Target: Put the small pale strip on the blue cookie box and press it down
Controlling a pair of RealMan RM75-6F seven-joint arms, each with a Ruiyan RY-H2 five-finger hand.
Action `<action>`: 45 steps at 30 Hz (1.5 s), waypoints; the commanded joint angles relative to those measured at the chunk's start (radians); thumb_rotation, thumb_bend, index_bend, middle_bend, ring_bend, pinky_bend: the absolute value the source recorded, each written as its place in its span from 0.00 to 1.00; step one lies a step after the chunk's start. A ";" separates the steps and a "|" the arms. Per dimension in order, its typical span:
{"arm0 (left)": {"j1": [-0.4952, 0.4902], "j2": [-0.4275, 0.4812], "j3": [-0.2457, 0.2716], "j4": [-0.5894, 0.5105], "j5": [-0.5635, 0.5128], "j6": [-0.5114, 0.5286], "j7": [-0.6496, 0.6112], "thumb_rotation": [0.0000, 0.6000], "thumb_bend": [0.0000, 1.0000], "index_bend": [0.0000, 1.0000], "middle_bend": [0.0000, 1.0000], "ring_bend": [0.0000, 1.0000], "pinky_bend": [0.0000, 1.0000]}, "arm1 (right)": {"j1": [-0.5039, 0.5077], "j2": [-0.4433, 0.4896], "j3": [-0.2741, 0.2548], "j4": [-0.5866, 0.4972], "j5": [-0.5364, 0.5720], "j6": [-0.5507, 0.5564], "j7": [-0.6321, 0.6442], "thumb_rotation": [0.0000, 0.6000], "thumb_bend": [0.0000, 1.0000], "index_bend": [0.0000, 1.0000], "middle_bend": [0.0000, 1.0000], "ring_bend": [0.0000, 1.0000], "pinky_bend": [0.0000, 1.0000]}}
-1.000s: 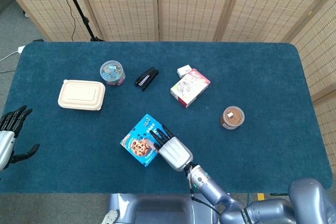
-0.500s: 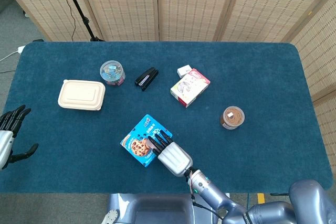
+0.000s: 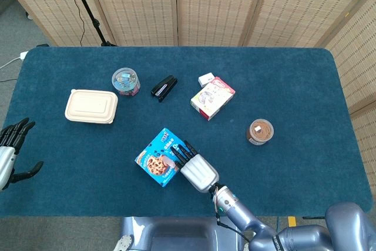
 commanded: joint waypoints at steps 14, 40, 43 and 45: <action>0.003 0.004 -0.001 0.005 0.000 0.003 -0.017 1.00 0.27 0.00 0.00 0.00 0.00 | -0.014 -0.001 -0.019 -0.045 -0.060 0.013 -0.008 1.00 1.00 0.29 0.00 0.00 0.00; 0.044 -0.037 0.019 0.046 0.006 0.048 -0.013 1.00 0.07 0.00 0.00 0.00 0.00 | -0.284 0.317 -0.067 0.001 -0.322 0.407 0.493 1.00 0.00 0.05 0.00 0.00 0.00; 0.057 -0.055 0.024 0.066 0.011 0.065 -0.012 1.00 0.07 0.00 0.00 0.00 0.00 | -0.333 0.353 -0.083 0.034 -0.321 0.446 0.542 1.00 0.00 0.05 0.00 0.00 0.00; 0.065 -0.065 0.031 0.080 0.017 0.071 -0.013 1.00 0.07 0.00 0.00 0.00 0.00 | -0.365 0.373 -0.090 0.058 -0.312 0.468 0.579 1.00 0.00 0.05 0.00 0.00 0.00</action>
